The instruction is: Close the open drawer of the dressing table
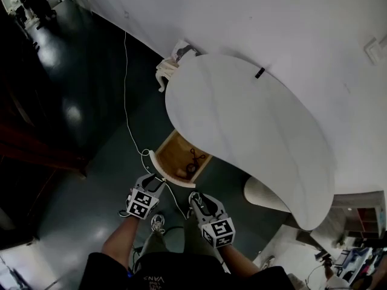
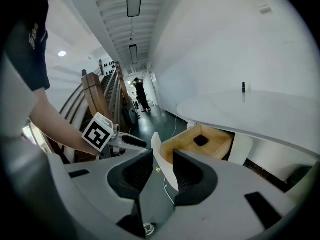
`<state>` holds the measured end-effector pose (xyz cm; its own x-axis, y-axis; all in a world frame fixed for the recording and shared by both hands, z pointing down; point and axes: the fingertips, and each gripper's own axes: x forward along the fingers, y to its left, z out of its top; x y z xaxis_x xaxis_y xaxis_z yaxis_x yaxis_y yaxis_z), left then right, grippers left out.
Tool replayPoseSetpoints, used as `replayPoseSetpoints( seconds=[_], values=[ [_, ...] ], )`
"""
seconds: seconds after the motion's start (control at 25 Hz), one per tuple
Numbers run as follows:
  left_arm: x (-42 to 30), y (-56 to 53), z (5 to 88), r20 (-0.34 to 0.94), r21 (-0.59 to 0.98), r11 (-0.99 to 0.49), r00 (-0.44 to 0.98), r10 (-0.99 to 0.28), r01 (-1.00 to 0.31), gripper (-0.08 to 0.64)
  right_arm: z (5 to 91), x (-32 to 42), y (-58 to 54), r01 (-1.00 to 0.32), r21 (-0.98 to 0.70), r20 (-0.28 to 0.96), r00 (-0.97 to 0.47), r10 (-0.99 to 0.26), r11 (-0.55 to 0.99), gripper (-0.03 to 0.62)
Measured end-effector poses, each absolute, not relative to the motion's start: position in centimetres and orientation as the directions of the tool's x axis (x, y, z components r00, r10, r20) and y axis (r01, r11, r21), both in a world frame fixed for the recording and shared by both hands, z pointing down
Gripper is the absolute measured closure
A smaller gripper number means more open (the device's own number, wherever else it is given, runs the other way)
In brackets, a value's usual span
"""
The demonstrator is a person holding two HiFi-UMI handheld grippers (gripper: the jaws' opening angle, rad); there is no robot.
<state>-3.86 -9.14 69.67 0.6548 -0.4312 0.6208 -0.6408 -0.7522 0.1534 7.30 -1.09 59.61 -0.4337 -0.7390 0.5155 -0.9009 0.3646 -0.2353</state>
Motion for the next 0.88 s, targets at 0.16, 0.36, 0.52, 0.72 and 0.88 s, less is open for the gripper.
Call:
replayPoseSetpoints(
  seconds=[0.16, 0.36, 0.52, 0.72, 0.88],
  values=[
    [-3.1, -9.3, 70.5, 0.642, 0.163, -0.755, 0.649, -0.408, -0.635, 0.393, 60.3, 7.5, -1.2, -0.897, -0.246, 0.529, -0.442, -0.725, 0.368, 0.488],
    [-2.5, -9.3, 71.3, 0.653, 0.177, -0.743, 0.642, -0.402, -0.646, 0.391, 60.5, 7.9, -1.2, -0.892, -0.259, 0.536, -0.453, -0.712, 0.372, 0.488],
    [-2.4, -9.4, 71.4, 0.644, 0.180, -0.740, 0.646, -0.410, -0.648, 0.388, 60.6, 8.2, -1.5, -0.890, -0.262, 0.531, -0.456, -0.714, 0.374, 0.488],
    [-2.0, -9.6, 71.3, 0.641, 0.183, -0.735, 0.646, -0.414, -0.653, 0.388, 60.6, 8.6, -1.7, -0.886, -0.268, 0.538, -0.464, -0.704, 0.379, 0.488],
    [-1.5, -10.2, 71.2, 0.631, 0.183, -0.732, 0.650, -0.423, -0.656, 0.389, 60.4, 8.9, -2.0, -0.883, -0.269, 0.540, -0.468, -0.699, 0.384, 0.488]
  ],
)
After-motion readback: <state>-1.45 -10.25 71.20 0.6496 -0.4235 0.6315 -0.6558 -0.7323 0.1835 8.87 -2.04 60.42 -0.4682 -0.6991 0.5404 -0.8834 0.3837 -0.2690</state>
